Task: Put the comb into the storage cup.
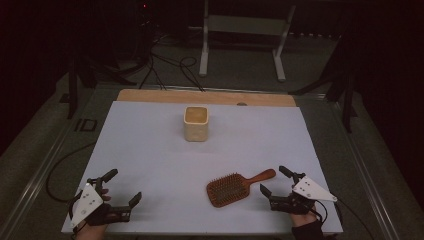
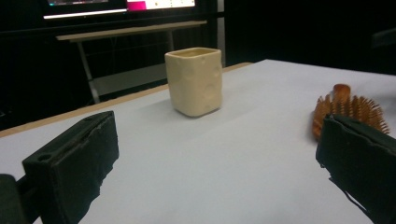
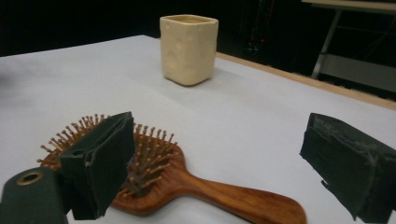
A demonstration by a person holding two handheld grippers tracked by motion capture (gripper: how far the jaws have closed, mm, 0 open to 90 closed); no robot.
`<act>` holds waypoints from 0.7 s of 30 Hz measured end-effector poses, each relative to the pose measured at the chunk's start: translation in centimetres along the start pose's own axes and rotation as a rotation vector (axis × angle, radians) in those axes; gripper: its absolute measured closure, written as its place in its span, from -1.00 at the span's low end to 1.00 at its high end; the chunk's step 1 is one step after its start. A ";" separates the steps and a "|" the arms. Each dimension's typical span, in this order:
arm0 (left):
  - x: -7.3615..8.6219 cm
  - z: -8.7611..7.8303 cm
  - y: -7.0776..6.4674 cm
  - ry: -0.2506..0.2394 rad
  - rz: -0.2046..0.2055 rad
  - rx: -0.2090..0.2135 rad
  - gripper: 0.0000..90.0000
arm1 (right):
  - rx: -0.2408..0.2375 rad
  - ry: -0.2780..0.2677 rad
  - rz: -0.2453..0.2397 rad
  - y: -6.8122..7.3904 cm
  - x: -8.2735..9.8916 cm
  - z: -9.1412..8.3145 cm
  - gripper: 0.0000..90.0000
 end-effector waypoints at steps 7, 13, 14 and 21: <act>0.3 0.0 0.0 0.012 -0.004 0.007 -1.00 | 0.004 0.001 -0.019 0.1 0.0 0.0 -0.79; 0.5 0.0 0.1 0.020 -0.017 0.000 -1.00 | -0.015 -0.010 -0.019 0.5 -0.4 0.1 -0.79; 0.5 0.1 0.1 0.015 -0.022 0.002 -1.00 | -0.018 -0.012 -0.016 0.6 -0.4 0.0 -0.79; 0.7 0.2 0.1 0.031 -0.021 0.008 -1.00 | -0.038 -0.005 -0.012 1.0 -1.6 -0.6 -0.79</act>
Point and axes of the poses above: each handheld gripper's, and its own axes: z roughly forward along the jaws, x roughly out of its underside, y roughly to its left, the point moved 3 cm from there along z, roughly forward along the jaws, and after that the axes turned 6 degrees about -y, right-handed, at the moved point
